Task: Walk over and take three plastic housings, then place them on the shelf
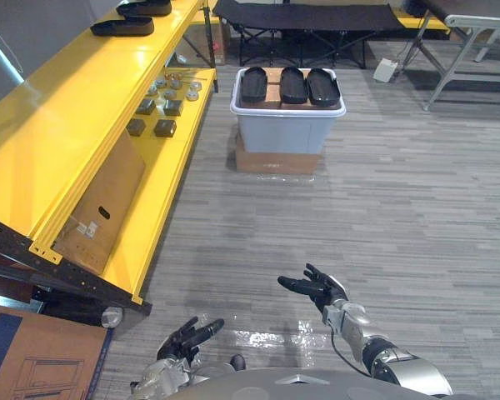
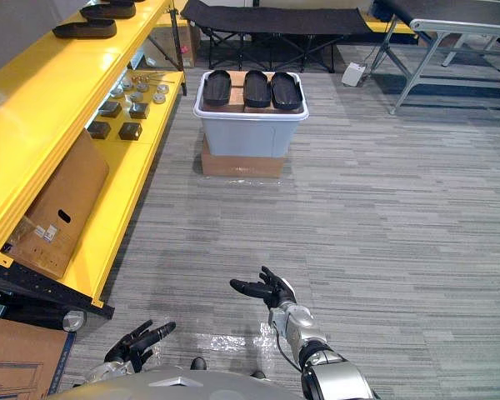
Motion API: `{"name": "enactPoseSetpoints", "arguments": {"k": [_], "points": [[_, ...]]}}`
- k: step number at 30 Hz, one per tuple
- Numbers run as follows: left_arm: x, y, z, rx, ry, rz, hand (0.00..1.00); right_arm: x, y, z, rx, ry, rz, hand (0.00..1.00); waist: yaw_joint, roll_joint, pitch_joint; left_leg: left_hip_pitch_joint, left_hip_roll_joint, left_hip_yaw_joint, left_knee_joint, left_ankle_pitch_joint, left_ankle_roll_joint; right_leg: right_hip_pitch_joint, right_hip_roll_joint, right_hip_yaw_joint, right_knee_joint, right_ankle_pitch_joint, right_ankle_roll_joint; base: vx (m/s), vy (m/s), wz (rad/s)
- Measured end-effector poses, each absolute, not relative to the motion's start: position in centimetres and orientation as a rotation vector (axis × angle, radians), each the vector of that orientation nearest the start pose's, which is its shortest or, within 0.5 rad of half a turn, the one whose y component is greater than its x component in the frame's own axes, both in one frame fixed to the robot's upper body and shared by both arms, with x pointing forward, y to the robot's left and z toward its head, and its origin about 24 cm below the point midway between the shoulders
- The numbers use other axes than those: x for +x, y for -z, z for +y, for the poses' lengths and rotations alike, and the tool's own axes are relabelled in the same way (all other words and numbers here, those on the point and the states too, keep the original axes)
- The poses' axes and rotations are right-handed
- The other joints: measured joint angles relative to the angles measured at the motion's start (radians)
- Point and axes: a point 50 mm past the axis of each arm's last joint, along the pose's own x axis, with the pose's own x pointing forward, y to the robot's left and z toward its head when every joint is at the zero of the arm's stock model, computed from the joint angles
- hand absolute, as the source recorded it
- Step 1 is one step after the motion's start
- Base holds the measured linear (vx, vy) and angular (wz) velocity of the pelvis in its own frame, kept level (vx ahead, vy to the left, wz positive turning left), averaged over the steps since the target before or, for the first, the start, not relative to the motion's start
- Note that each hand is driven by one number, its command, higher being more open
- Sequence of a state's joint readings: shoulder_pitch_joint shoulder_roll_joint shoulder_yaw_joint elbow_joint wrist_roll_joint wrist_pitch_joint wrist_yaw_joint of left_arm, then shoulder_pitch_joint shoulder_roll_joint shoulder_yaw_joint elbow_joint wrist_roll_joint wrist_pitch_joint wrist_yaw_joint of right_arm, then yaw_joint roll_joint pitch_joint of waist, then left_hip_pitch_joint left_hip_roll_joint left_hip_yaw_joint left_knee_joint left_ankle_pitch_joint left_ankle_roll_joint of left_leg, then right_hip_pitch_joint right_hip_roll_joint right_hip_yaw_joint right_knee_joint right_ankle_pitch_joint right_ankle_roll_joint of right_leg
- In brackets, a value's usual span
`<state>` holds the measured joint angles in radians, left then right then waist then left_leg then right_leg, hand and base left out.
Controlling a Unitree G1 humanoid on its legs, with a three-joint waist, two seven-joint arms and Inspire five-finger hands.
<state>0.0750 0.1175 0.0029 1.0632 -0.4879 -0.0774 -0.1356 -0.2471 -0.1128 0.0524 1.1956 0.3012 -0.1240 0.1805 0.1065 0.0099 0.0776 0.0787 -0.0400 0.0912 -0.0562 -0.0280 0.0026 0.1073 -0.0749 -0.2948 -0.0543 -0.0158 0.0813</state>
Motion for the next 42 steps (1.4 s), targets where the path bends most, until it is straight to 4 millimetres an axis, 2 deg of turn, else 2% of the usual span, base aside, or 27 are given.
{"name": "enactPoseSetpoints", "arguments": {"k": [3,6,12,14,15,16,19,24,26,27,28,30,31,32,34,36,37,38,40,42], "points": [[11.4,15.4,18.4,-0.420,-0.229,0.934,1.00,20.5,12.4,-17.5,0.165,-0.022,0.801,1.00,-0.001,0.011,0.007,0.000,-0.004,0.003,0.003,-0.005,-0.008,0.000,-0.005,-0.002,0.000,0.008,0.013,0.00,0.008,-0.01],[11.8,15.3,17.8,-0.449,-0.236,0.917,1.00,20.5,12.5,-17.3,0.168,-0.025,0.800,1.00,0.000,0.009,0.010,-0.002,-0.007,0.008,0.022,-0.017,-0.025,0.003,-0.012,-0.002,0.002,0.013,0.018,-0.01,0.023,-0.06],[11.7,15.3,17.8,-0.452,-0.286,0.922,1.00,20.2,12.6,-17.5,0.214,0.009,0.792,1.00,0.000,0.012,0.011,-0.004,-0.014,0.007,0.039,-0.025,-0.017,0.008,-0.019,-0.006,0.004,0.013,0.017,-0.03,0.005,0.01],[11.5,15.4,17.9,-0.444,-0.307,0.921,1.00,19.5,12.9,-17.6,0.298,0.030,0.824,1.00,0.000,0.013,0.012,-0.004,-0.018,0.002,0.042,-0.025,-0.013,0.011,-0.023,-0.010,0.004,0.013,0.016,-0.05,0.005,0.05],[11.4,15.4,18.0,-0.441,-0.313,0.920,1.00,19.2,13.1,-17.6,0.320,0.029,0.835,1.00,0.000,0.014,0.012,-0.004,-0.019,0.000,0.044,-0.026,-0.009,0.013,-0.024,-0.012,0.004,0.012,0.016,-0.05,0.005,0.10],[11.3,15.4,18.0,-0.439,-0.319,0.919,1.00,18.7,13.4,-17.5,0.332,0.024,0.858,1.00,-0.001,0.016,0.013,-0.006,-0.020,-0.004,0.051,-0.030,0.011,0.015,-0.024,-0.018,0.007,0.010,0.012,-0.06,0.007,0.08],[11.4,15.3,17.9,-0.433,-0.324,0.909,1.00,17.9,13.8,-17.1,0.322,0.010,0.888,1.00,0.001,0.017,0.014,-0.011,-0.024,-0.011,0.051,-0.025,0.028,0.009,-0.027,-0.026,0.015,0.006,0.007,-0.07,0.006,0.08],[11.7,15.0,17.7,-0.426,-0.331,0.882,1.00,17.8,13.8,-17.3,0.286,0.033,0.886,1.00,0.008,0.018,0.014,-0.024,-0.036,-0.024,0.046,-0.010,0.053,-0.017,-0.040,-0.032,0.037,0.005,0.006,-0.07,0.030,0.06],[12.1,14.8,17.3,-0.423,-0.315,0.865,1.00,18.2,13.6,-17.6,0.241,0.050,0.863,1.00,0.002,0.026,0.020,-0.029,-0.045,-0.035,0.058,-0.025,0.065,-0.056,-0.067,-0.039,0.141,-0.043,0.019,-0.02,0.071,0.14],[12.6,14.4,17.0,-0.409,-0.293,0.843,1.00,18.5,13.3,-18.0,0.223,0.071,0.840,1.00,0.000,0.025,0.027,-0.039,-0.055,-0.037,0.073,-0.030,0.076,-0.123,-0.102,-0.044,0.286,-0.082,0.023,-0.05,0.106,0.07],[13.1,14.1,16.9,-0.399,-0.277,0.820,1.00,18.9,13.0,-18.3,0.214,0.092,0.816,1.00,0.002,0.024,0.046,-0.040,-0.058,-0.031,0.090,-0.036,0.086,-0.207,-0.150,-0.079,0.476,-0.105,-0.014,-0.05,0.117,0.04],[13.6,13.7,16.9,-0.395,-0.277,0.799,1.00,19.3,12.8,-17.8,0.232,0.089,0.794,1.00,0.000,0.013,0.078,-0.033,-0.059,-0.024,0.131,-0.056,0.106,-0.294,-0.205,-0.124,0.669,-0.122,-0.048,-0.03,0.095,-0.01],[13.5,13.7,17.1,-0.387,-0.293,0.802,1.00,19.3,12.8,-17.4,0.240,0.080,0.796,1.00,0.000,0.011,0.082,-0.032,-0.054,-0.021,0.145,-0.065,0.106,-0.299,-0.200,-0.140,0.653,-0.123,-0.049,0.03,0.083,-0.06],[13.5,13.7,17.4,-0.382,-0.304,0.802,1.00,19.5,12.8,-16.9,0.246,0.069,0.791,1.00,0.000,0.008,0.093,-0.028,-0.052,-0.018,0.158,-0.081,0.101,-0.301,-0.187,-0.157,0.576,-0.118,-0.041,0.05,0.050,-0.13],[13.9,13.5,17.5,-0.406,-0.313,0.795,1.00,19.8,12.5,-16.4,0.242,0.055,0.776,1.00,0.001,-0.007,0.106,-0.034,-0.048,-0.016,0.177,-0.103,0.099,-0.300,-0.130,-0.164,0.404,-0.096,-0.016,0.07,0.015,-0.14],[14.1,13.4,17.5,-0.414,-0.309,0.791,1.00,19.8,12.5,-16.2,0.228,0.052,0.778,1.00,0.000,-0.009,0.113,-0.037,-0.045,-0.016,0.186,-0.125,0.098,-0.307,-0.099,-0.180,0.321,-0.077,-0.021,0.10,-0.034,-0.05],[14.2,13.4,17.5,-0.414,-0.301,0.787,1.00,19.4,12.7,-16.3,0.218,0.062,0.790,1.00,0.000,-0.012,0.115,-0.038,-0.048,-0.016,0.200,-0.147,0.094,-0.321,-0.092,-0.196,0.314,-0.065,-0.046,0.20,-0.085,0.06],[14.2,13.3,17.5,-0.415,-0.294,0.784,1.00,18.9,13.0,-16.5,0.217,0.075,0.803,1.00,-0.001,-0.016,0.116,-0.039,-0.053,-0.018,0.227,-0.176,0.092,-0.337,-0.095,-0.189,0.349,-0.075,-0.087,0.21,-0.091,0.10],[14.2,13.4,17.4,-0.420,-0.288,0.785,1.00,17.9,13.4,-16.9,0.215,0.095,0.824,1.00,-0.006,-0.013,0.114,-0.042,-0.052,-0.041,0.285,-0.236,0.085,-0.345,-0.102,-0.171,0.420,-0.095,-0.118,0.31,-0.106,0.27],[14.0,13.5,17.1,-0.430,-0.289,0.792,1.00,17.1,13.7,-17.6,0.219,0.122,0.840,1.00,-0.023,0.004,0.097,-0.066,-0.030,-0.068,0.364,-0.306,0.068,-0.345,-0.095,-0.182,0.467,-0.119,-0.140,0.37,-0.117,0.38]]}}
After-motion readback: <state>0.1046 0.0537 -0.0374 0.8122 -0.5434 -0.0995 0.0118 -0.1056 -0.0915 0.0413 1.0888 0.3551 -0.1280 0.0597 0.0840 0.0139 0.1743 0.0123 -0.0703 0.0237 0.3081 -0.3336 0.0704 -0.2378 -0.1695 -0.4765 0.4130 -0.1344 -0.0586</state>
